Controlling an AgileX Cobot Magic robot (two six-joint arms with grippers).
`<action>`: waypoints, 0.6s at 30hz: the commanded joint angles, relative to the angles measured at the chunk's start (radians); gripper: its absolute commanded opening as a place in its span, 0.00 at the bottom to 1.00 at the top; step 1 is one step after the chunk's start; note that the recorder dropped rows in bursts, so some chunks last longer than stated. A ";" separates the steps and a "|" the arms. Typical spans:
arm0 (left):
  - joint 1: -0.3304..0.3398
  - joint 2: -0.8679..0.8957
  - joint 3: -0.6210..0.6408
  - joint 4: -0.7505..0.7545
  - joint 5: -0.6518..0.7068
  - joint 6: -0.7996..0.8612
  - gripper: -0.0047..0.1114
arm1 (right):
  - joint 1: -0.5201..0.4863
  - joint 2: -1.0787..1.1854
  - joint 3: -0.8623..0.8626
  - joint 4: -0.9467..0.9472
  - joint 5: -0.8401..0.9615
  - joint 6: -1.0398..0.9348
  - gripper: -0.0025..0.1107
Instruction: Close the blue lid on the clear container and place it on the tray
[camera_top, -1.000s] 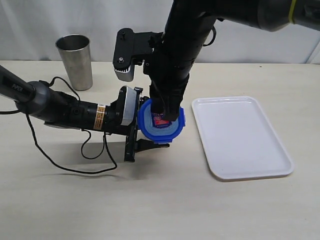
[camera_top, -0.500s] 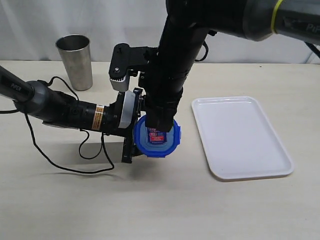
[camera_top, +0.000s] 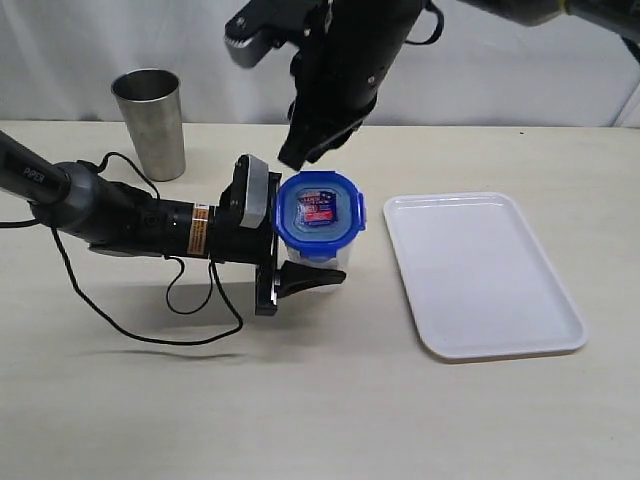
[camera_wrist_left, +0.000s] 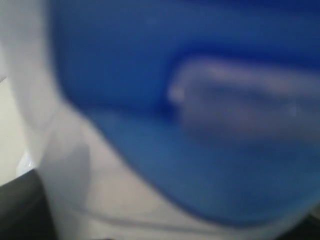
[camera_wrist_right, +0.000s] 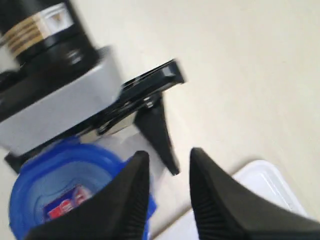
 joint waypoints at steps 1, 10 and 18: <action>0.001 -0.013 -0.001 -0.041 -0.043 -0.050 0.04 | -0.085 -0.030 -0.024 0.027 -0.035 0.230 0.39; 0.015 -0.013 -0.028 -0.039 -0.043 -0.195 0.04 | -0.225 -0.033 0.006 0.428 0.079 0.324 0.41; 0.015 -0.013 -0.031 -0.019 -0.043 -0.207 0.04 | -0.242 -0.033 0.180 0.505 0.066 0.231 0.41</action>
